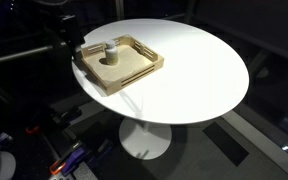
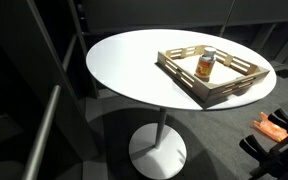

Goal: Remove the lid from the bottle

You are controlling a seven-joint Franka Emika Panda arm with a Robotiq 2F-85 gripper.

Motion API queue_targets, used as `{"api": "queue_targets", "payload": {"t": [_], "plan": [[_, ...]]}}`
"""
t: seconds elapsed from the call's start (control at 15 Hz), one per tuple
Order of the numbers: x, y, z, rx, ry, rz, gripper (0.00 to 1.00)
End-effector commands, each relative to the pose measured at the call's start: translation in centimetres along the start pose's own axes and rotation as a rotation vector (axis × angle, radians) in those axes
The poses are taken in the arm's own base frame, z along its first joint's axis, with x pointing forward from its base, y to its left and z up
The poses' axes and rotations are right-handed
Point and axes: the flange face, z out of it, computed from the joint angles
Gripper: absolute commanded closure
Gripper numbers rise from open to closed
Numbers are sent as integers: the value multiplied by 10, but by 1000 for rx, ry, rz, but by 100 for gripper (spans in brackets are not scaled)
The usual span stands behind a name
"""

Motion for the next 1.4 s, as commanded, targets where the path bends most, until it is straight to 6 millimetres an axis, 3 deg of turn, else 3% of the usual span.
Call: {"api": "queue_targets", "payload": {"t": [0.0,0.33,0.67,0.93,1.33], "plan": [[10,-5,-20,9,-20,-27,0],[35,-7,-45,18,-77,-41,0],[77,-5,-61,12,-117,-29,0],[114,-11,-50,17,-121,-75,0],[152,-26,-27,20,-83,-142,0]]}}
